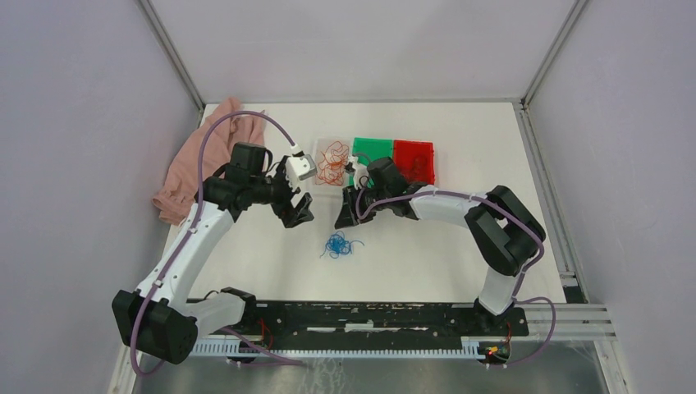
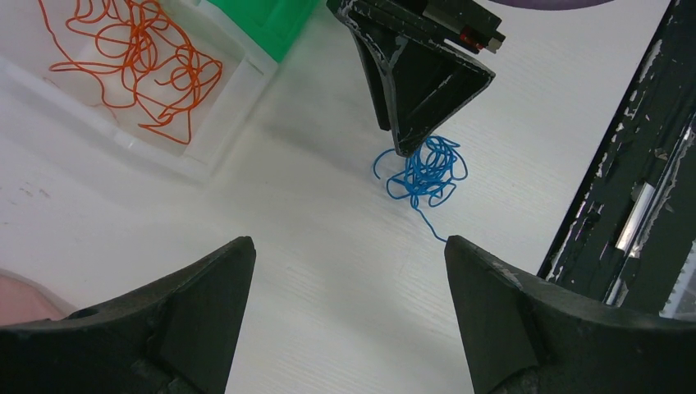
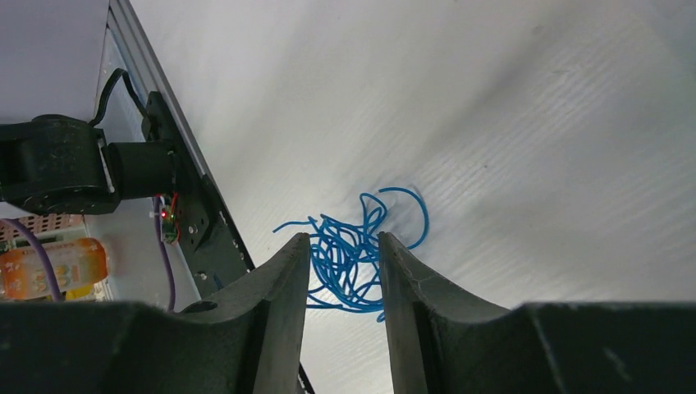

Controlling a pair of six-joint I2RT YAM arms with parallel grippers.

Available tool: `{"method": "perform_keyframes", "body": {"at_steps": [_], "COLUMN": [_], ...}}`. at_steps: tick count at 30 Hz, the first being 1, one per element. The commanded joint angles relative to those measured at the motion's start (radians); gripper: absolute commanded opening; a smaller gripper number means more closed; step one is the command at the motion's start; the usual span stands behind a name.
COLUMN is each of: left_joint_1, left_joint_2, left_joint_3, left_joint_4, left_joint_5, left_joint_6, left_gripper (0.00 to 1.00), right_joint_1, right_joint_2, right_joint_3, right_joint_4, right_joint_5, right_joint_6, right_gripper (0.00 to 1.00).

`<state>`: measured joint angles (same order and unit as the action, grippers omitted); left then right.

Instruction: Untangle the cables

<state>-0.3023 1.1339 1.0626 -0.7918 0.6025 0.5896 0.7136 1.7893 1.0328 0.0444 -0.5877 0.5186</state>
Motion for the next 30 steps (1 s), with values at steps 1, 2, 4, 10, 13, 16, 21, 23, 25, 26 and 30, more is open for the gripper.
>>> {"method": "perform_keyframes", "body": {"at_steps": [1,2,4,10,13,16,21,23,25,26,30], "left_joint_1": [0.005,0.005,0.005,0.005,0.005,0.005,0.005,0.005,0.005,0.005,0.005], "left_joint_2": [-0.025,-0.025,-0.024,-0.032,-0.035,-0.038,-0.038,-0.042,-0.048,-0.052,-0.094], "left_joint_3": [0.036,0.040,0.043,0.043,0.048,0.054,0.070,0.072,0.069,0.063,-0.001], "left_joint_4": [0.011,0.011,0.011,0.011,0.011,0.010,-0.006,-0.010,-0.012,-0.012,-0.008], "left_joint_5": [0.047,0.047,0.046,0.044,0.047,0.052,0.057,0.058,0.059,0.061,0.108], "left_joint_6": [0.031,0.029,0.030,0.031,0.027,0.023,0.028,0.029,0.028,0.027,-0.011], "left_gripper": [0.93,0.93,0.93,0.92,0.92,0.92,0.92,0.92,0.92,0.92,0.92], "right_joint_1": [0.008,0.008,0.008,0.009,0.009,0.010,0.009,0.009,0.009,0.009,0.015], "right_joint_2": [0.017,0.019,0.018,0.016,0.012,0.009,0.008,0.006,-0.009,-0.020,-0.112], "right_joint_3": [0.051,0.051,0.048,0.051,0.056,0.061,0.068,0.066,0.054,0.045,0.019], "right_joint_4": [0.024,0.019,0.012,-0.040,-0.058,-0.059,-0.058,-0.043,-0.010,0.013,0.094], "right_joint_5": [-0.097,-0.102,-0.103,-0.086,-0.085,-0.107,-0.106,-0.106,-0.108,-0.114,-0.112], "right_joint_6": [-0.019,-0.021,-0.026,-0.056,-0.067,-0.068,-0.075,-0.069,-0.052,-0.039,0.038], "right_gripper": [0.42,0.42,0.40,0.35,0.32,0.30,0.21,0.10,0.01,0.00,0.00]}}
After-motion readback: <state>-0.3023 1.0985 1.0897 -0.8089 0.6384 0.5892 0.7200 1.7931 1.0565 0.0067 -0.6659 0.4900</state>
